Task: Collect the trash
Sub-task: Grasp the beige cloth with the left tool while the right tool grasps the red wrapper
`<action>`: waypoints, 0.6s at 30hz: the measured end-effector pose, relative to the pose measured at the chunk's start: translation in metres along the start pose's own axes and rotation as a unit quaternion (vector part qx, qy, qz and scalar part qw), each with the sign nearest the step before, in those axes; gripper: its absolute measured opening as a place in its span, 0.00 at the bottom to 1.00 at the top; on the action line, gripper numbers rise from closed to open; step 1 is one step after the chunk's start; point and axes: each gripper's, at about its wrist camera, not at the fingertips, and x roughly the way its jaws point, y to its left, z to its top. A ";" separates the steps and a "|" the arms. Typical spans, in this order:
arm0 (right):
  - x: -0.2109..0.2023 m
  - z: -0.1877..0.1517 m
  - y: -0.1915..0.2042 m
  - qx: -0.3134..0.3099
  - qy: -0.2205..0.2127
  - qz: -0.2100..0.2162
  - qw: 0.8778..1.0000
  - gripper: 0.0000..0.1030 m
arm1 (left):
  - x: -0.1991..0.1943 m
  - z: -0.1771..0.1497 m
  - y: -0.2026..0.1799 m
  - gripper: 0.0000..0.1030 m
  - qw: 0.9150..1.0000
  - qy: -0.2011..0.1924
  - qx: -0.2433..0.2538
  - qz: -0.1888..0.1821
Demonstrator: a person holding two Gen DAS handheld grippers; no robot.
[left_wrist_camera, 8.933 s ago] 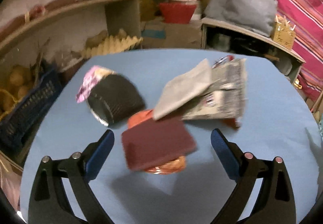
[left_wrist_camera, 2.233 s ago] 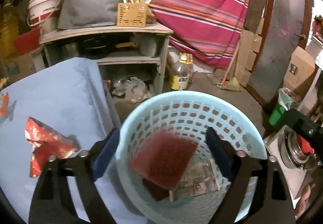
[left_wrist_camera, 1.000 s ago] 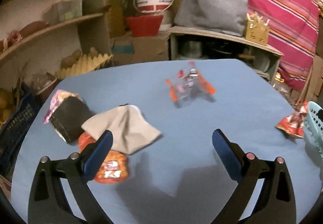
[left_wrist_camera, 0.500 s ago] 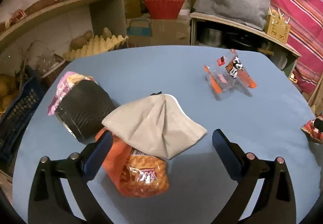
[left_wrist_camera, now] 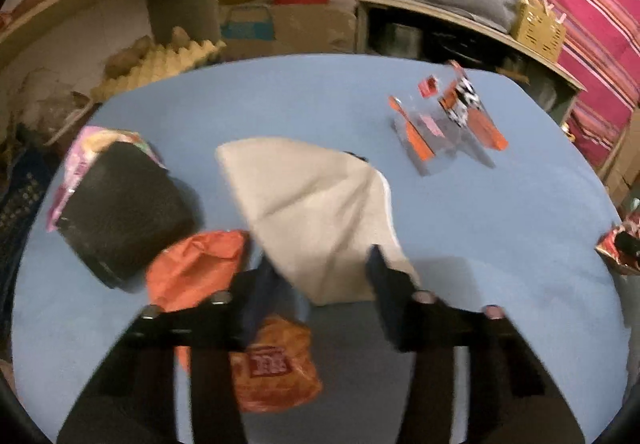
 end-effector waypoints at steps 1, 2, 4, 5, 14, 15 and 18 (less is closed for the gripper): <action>0.000 0.000 0.001 -0.003 0.002 0.001 1.000 0.41 | -0.002 0.000 -0.002 0.41 1.000 -0.004 0.005 0.003; 0.000 -0.002 0.003 -0.007 0.003 0.002 1.000 0.41 | -0.003 0.000 -0.004 0.37 1.000 -0.010 0.012 0.006; -0.002 -0.003 0.004 -0.011 0.002 0.004 1.000 0.41 | -0.004 -0.001 -0.007 0.28 1.000 -0.015 0.019 0.005; -0.003 -0.004 0.004 -0.012 0.000 0.005 1.000 0.41 | -0.006 -0.001 -0.007 0.23 1.000 -0.019 0.020 0.003; -0.013 -0.006 -0.002 -0.013 -0.009 0.016 1.000 0.41 | -0.021 -0.002 -0.014 0.15 0.998 -0.050 0.040 0.009; -0.014 -0.006 -0.003 -0.014 -0.010 0.018 1.000 0.41 | -0.024 -0.003 -0.015 0.15 0.998 -0.052 0.040 0.008; -0.020 -0.005 -0.004 -0.013 -0.015 0.026 0.999 0.41 | -0.035 -0.006 -0.017 0.15 0.998 -0.058 0.028 0.002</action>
